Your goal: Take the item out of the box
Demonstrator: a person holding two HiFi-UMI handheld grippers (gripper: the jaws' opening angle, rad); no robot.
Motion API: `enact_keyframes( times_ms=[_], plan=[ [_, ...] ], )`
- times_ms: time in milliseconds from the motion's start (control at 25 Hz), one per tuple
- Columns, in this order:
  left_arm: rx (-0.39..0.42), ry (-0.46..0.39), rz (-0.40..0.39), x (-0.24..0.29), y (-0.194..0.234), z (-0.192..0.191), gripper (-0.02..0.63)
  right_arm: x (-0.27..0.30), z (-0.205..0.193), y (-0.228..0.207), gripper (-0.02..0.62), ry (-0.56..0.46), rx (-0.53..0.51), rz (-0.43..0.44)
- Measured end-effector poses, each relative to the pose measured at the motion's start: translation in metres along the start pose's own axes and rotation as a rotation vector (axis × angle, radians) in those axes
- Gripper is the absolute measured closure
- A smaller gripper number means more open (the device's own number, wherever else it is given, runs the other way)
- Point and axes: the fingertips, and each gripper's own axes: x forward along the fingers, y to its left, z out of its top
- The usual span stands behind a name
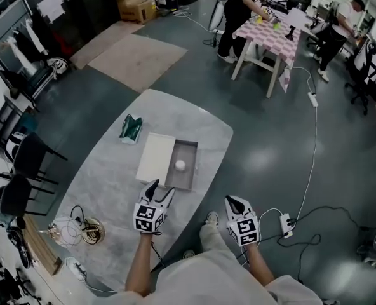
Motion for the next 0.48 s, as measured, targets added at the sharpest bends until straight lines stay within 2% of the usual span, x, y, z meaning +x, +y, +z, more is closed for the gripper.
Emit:
enact_keyframes(
  times_ms=[280,480],
  plan=[
    [0.027,0.055,0.040,0.036,0.013,0.016,0.357,0.037,0.018,-0.038,0.594,-0.003,-0.009,0.076],
    [0.006,0.079,0.074,0.056,0.024,0.023,0.356,0.059,0.025,-0.058,0.594,0.002,-0.002,0.117]
  ],
)
